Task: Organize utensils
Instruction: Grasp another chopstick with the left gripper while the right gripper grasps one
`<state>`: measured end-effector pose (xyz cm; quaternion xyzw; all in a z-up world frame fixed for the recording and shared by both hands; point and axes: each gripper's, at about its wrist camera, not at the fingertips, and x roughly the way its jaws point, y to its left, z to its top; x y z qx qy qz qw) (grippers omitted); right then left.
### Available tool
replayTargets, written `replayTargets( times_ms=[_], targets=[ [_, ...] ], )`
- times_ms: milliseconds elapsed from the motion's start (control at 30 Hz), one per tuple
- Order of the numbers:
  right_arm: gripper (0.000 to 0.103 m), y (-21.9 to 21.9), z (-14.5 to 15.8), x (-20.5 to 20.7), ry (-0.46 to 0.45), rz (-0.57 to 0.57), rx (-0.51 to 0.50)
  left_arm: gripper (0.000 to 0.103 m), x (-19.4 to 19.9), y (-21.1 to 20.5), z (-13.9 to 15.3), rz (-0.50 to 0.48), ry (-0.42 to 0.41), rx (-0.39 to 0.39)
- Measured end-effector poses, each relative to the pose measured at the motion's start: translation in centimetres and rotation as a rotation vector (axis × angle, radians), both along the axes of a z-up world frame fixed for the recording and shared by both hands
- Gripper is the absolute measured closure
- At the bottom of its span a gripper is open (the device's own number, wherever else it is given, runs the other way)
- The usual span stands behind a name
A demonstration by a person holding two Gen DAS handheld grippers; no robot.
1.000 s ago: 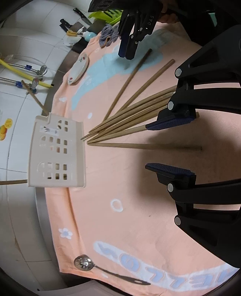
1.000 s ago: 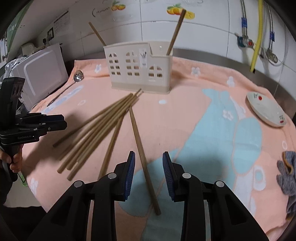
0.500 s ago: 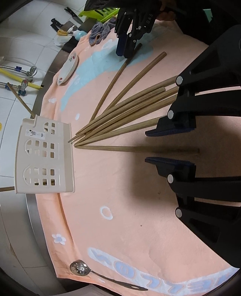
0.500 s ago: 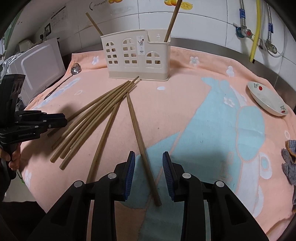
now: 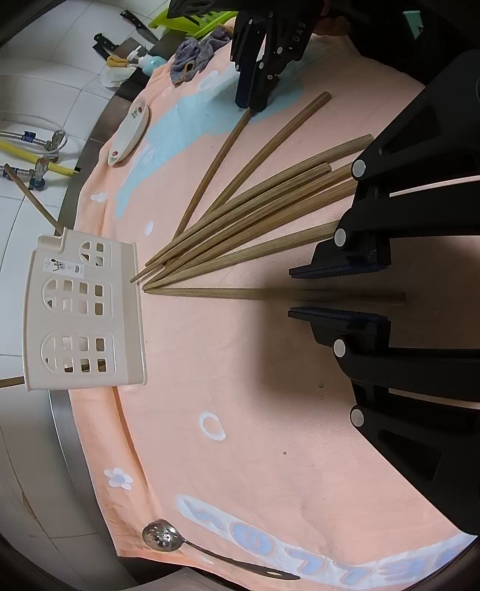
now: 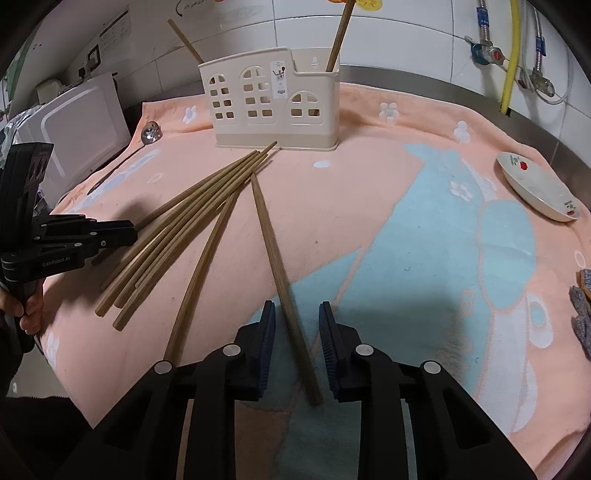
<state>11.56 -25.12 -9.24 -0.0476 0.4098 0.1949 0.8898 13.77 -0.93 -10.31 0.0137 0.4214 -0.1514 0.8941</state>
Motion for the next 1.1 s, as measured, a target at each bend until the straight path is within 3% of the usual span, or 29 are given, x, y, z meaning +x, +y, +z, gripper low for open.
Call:
replayTargets(
  times_ms=[300,500,600,900,1100],
  targets=[
    [0.092,0.4,0.0,-0.3,-0.023,0.013,-0.027,0.088,-0.1,-0.1,-0.1,0.003,-0.009,0.006],
    [0.094,1.0,-0.2,-0.9,-0.065,0.024,-0.077,0.088,-0.3,-0.3,-0.2,0.005,-0.026,0.023],
    [0.096,1.1,0.0,-1.1,-0.073,0.032,-0.067,0.094,-0.3,-0.2,-0.1,0.015,-0.026,0.022],
    [0.097,1.2,3.1,-2.0,-0.147,0.038,-0.023,0.097,-0.6,0.2,0.5,0.012,-0.029,0.011],
    [0.097,1.3,6.3,-2.2,-0.211,0.045,0.01,0.097,-1.0,0.4,2.2,0.013,-0.074,0.011]
  ],
)
